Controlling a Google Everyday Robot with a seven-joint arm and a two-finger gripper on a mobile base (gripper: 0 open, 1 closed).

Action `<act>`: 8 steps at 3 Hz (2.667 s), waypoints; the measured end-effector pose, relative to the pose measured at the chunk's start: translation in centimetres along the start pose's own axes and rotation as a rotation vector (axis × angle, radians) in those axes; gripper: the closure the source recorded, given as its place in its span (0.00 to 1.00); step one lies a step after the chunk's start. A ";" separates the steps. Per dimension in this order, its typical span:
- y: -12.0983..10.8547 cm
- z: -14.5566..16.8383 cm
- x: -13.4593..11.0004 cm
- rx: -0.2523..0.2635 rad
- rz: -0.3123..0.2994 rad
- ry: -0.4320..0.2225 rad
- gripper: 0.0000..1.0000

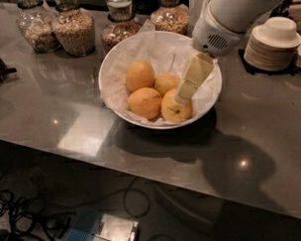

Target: Pick orange from white bowl

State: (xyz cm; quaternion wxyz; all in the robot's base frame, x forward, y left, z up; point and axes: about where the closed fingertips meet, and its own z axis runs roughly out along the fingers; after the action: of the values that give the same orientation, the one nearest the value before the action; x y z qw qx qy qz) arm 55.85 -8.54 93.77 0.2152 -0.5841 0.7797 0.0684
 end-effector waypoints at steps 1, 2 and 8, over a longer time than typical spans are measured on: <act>-1.0 1.1 -1.0 0.040 0.025 0.053 0.00; -1.0 1.1 -1.0 0.040 0.025 0.053 0.00; 1.3 0.2 3.5 0.328 0.438 0.195 0.00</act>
Offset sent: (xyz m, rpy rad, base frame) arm 0.0147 0.0098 -0.0038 -0.0519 -0.0088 -0.0454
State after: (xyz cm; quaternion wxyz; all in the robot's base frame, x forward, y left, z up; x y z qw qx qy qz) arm 53.92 -11.17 91.95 0.2109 -0.3629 0.9049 -0.0704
